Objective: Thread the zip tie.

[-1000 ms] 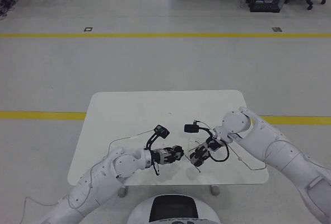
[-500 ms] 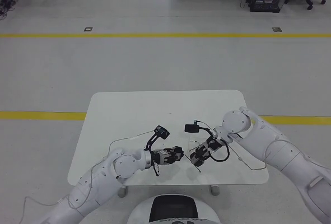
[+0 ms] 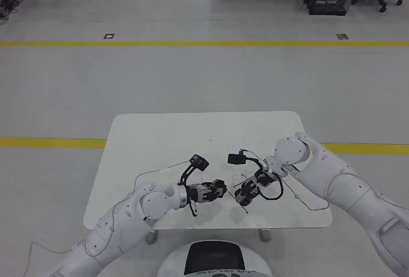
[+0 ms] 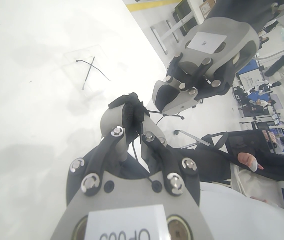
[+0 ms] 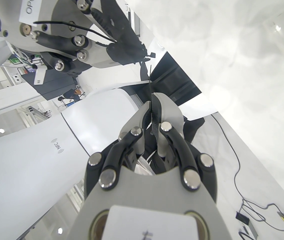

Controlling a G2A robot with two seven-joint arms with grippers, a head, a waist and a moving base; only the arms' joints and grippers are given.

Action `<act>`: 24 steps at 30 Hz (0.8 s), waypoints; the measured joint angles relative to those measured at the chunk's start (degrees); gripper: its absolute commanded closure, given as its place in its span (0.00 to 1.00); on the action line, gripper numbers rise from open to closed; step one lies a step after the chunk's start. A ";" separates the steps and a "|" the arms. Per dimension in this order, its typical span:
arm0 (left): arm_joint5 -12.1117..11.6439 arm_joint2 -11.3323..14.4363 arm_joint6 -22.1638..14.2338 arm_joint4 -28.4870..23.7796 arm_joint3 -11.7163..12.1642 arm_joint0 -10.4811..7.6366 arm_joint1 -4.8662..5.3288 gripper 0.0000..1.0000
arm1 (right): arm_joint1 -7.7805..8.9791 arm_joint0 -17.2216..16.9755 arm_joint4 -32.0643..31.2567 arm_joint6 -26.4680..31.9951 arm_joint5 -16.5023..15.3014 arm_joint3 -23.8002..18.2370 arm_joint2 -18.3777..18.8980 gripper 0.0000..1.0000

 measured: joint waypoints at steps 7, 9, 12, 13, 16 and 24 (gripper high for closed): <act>-0.13 0.39 0.30 -0.18 0.10 -0.20 0.02 1.00 | 0.02 -0.10 -0.09 0.00 -0.02 -0.06 0.05 1.00; -0.09 0.45 0.37 -0.21 0.12 -0.24 0.03 1.00 | 0.01 -0.11 -0.12 0.00 -0.05 -0.06 0.06 1.00; 0.06 0.54 0.48 -0.24 0.23 -0.32 0.05 1.00 | 0.01 -0.14 -0.19 0.00 -0.08 -0.08 0.11 1.00; 0.13 0.58 0.54 -0.30 0.33 -0.38 0.05 1.00 | 0.01 -0.17 -0.22 0.00 -0.08 -0.10 0.14 1.00; 0.16 0.75 0.57 -0.44 0.49 -0.52 0.04 1.00 | 0.03 -0.28 -0.24 0.00 -0.10 -0.09 0.27 1.00; -0.19 1.02 0.42 -0.64 0.40 -0.66 0.13 1.00 | 0.02 -0.46 -0.22 0.00 -0.24 0.01 0.38 1.00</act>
